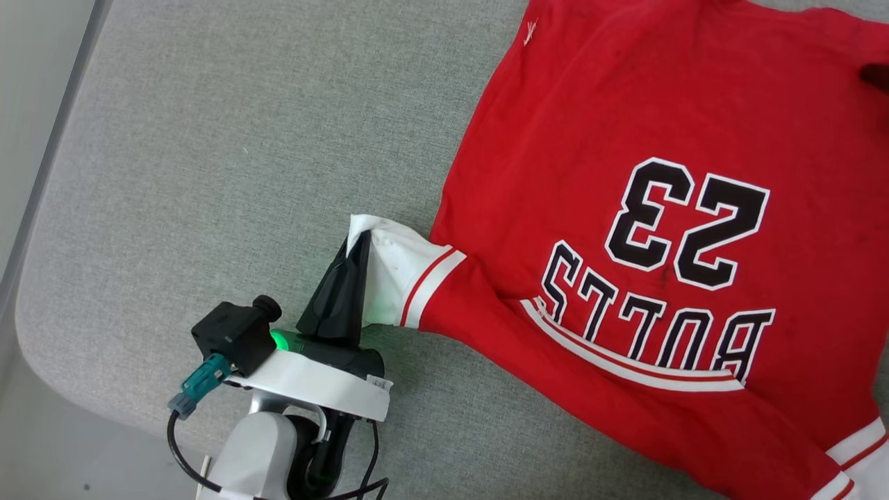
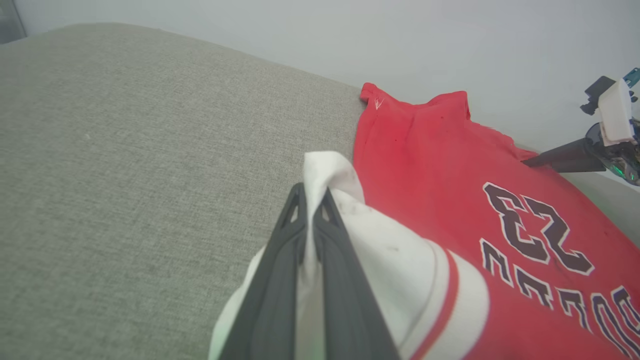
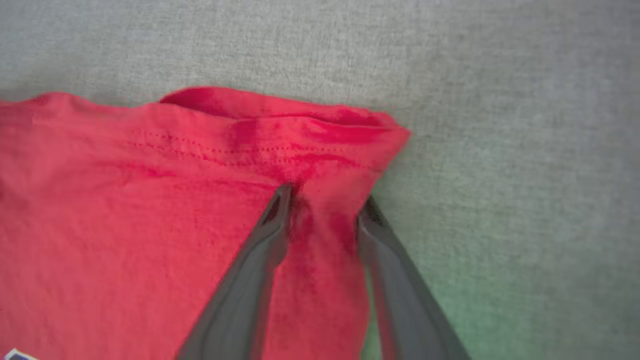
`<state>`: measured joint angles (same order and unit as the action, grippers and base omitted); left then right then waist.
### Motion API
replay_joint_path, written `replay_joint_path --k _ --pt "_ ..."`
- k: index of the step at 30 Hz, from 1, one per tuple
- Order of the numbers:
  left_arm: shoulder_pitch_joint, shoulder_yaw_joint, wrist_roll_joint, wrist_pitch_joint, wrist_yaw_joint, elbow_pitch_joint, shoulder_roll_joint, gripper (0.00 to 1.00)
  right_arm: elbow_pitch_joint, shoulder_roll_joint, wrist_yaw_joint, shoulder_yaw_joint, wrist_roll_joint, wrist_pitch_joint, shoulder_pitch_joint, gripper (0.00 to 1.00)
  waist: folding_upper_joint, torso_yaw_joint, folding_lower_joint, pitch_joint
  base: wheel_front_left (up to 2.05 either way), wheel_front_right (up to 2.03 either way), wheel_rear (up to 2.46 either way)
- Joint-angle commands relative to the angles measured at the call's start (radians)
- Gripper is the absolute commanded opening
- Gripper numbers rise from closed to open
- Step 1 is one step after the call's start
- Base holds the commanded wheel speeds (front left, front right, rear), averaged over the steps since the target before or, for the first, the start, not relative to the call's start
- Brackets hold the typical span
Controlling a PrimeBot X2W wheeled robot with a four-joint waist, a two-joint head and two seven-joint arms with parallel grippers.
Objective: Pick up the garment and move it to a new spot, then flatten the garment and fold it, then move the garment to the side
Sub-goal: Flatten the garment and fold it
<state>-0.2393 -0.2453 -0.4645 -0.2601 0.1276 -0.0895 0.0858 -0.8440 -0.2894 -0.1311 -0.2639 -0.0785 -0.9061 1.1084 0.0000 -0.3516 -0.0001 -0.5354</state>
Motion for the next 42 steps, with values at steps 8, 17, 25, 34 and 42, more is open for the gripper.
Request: replay_joint_path --k 8,17,25,34,42 --pt "0.030 0.020 0.016 -0.007 0.002 -0.028 0.006 0.00 0.010 -0.006 0.001 0.066 0.000 -0.004 -0.095 0.00 0.0000 0.023 0.0001 0.086 0.00 0.00 0.00" --pt "0.106 0.050 0.015 -0.004 -0.015 -0.067 0.039 0.00 0.195 -0.100 0.001 0.203 -0.135 0.018 -0.256 0.00 0.0000 0.100 0.0001 0.246 0.00 0.00 0.00" --pt "0.196 0.085 -0.002 0.029 -0.054 -0.069 0.076 0.00 0.440 -0.129 0.001 0.171 -0.284 0.023 -0.579 0.00 0.0000 0.197 0.0001 0.366 0.00 0.00 0.00" --pt "0.275 0.106 -0.026 0.084 -0.086 -0.042 0.102 0.00 0.737 -0.020 0.001 0.030 -0.346 0.028 -1.013 0.00 0.0000 0.288 0.0001 0.451 0.00 0.00 0.00" --pt "0.309 0.106 -0.034 0.115 -0.103 -0.025 0.112 0.00 0.883 0.146 0.001 -0.061 -0.307 0.046 -1.279 0.00 0.0000 0.327 0.0001 0.465 0.00 0.00 0.00"
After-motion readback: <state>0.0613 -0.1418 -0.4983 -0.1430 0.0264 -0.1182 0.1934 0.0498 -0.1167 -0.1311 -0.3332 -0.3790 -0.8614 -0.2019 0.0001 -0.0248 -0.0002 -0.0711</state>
